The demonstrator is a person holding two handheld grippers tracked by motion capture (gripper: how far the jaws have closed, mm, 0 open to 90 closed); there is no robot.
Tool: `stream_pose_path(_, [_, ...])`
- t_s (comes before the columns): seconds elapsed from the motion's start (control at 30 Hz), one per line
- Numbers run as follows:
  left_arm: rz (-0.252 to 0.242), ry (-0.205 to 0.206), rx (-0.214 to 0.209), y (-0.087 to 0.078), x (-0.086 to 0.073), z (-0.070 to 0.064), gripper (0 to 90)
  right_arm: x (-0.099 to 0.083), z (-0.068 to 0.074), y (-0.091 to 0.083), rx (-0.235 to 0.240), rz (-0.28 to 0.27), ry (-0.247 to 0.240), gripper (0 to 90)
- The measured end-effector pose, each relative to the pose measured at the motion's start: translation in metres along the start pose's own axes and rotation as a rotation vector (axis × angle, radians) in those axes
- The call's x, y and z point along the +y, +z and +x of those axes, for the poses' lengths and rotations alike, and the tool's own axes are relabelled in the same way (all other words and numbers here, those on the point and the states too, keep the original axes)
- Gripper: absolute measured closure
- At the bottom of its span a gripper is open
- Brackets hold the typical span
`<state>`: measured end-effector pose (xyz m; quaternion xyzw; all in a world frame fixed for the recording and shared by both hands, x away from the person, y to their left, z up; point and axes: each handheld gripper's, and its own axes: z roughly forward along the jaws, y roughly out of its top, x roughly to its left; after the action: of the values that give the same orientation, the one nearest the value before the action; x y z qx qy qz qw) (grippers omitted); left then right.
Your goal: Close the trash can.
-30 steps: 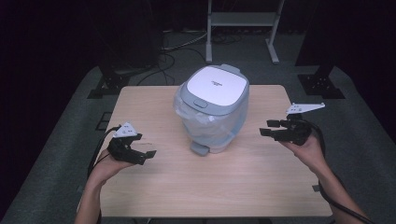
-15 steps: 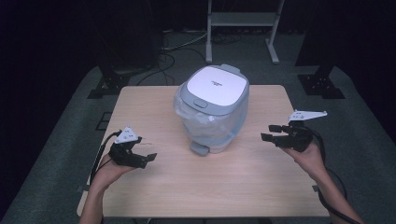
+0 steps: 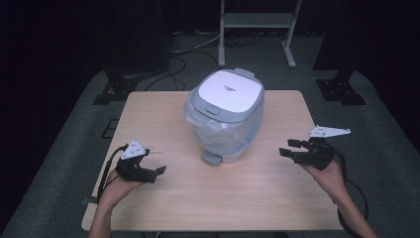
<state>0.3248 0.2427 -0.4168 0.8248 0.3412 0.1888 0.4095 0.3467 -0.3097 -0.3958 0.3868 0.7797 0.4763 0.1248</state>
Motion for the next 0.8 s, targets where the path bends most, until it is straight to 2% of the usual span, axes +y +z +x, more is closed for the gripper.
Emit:
stream_pose_path(0.4, [-0.006, -0.010, 0.017, 0.007, -0.010, -0.003, 9.3, -0.024, 0.001, 0.000, -0.038, -0.010, 0.005, 39.8])
stream_pose_path(0.57, [-0.008, -0.012, 0.020, 0.007, -0.012, -0.004, 9.3, -0.039, 0.002, 0.002, -0.038, -0.012, 0.016, 39.8])
stream_pose_path(0.8, [-0.013, -0.009, 0.022, 0.007, -0.014, -0.005, 9.3, -0.049, 0.002, 0.002, -0.038, -0.013, 0.038, 39.8])
